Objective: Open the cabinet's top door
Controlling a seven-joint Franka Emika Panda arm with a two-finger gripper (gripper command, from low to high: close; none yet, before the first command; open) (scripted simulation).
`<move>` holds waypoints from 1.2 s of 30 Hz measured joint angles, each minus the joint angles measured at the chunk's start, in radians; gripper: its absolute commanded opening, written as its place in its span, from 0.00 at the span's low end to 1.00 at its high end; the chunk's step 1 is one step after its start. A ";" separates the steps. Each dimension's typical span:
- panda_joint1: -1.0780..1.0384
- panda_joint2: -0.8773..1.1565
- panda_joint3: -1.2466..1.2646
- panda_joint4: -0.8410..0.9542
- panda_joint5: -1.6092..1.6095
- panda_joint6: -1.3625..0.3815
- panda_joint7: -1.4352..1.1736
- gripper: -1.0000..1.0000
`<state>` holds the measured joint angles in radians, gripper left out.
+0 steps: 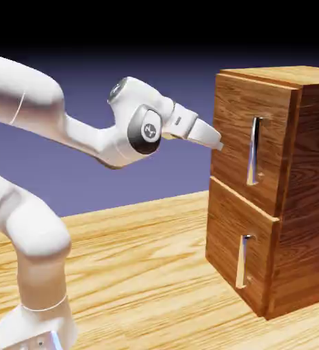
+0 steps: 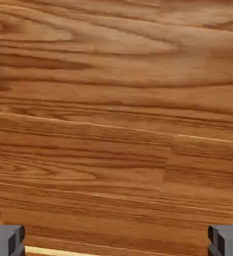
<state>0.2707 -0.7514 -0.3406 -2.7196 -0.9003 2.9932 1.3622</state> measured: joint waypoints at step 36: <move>0.450 -0.316 -0.592 0.157 -1.566 -0.076 1.080 0.50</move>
<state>0.7208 -1.0669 -0.9329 -2.5623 -2.4662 2.9171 2.4427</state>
